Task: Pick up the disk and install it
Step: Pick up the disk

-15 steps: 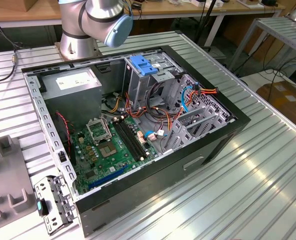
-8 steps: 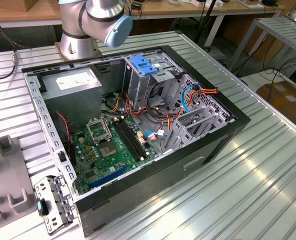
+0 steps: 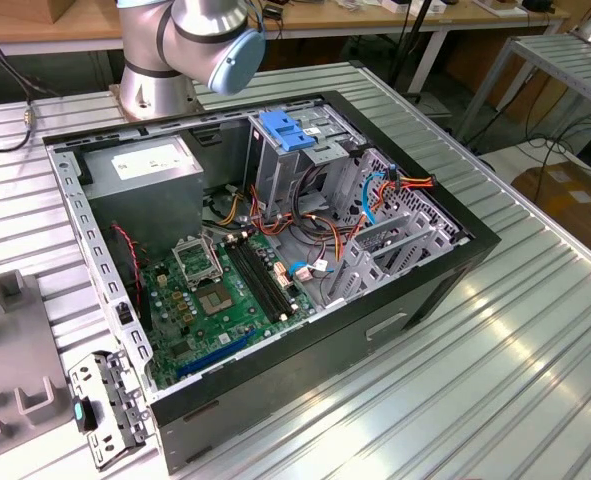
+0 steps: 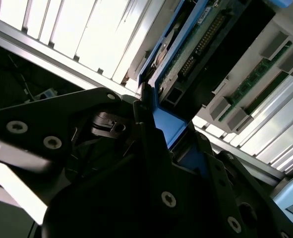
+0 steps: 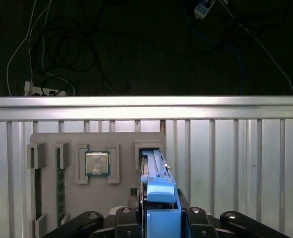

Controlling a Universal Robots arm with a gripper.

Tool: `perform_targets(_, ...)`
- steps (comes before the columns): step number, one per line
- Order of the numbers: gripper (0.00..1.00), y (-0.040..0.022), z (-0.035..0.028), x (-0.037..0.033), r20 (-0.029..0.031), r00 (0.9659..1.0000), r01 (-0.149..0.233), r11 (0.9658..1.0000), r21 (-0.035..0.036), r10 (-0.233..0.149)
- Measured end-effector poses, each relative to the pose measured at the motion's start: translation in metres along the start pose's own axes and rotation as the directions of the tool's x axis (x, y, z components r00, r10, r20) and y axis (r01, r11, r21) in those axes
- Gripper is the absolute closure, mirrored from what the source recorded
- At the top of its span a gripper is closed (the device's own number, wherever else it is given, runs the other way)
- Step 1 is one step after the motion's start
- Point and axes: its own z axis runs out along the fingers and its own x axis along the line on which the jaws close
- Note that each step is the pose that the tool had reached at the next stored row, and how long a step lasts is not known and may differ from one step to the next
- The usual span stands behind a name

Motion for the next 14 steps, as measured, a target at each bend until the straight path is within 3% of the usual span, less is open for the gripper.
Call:
perform_targets(8,0.63,-0.0001,-0.0203,-0.0004,-0.0005,1.0000,0.000,1.0000,-0.0002,0.000)
perform_targets(14,0.63,-0.0001,-0.0203,-0.0004,-0.0012,1.0000,0.000,1.0000,-0.0001,0.000)
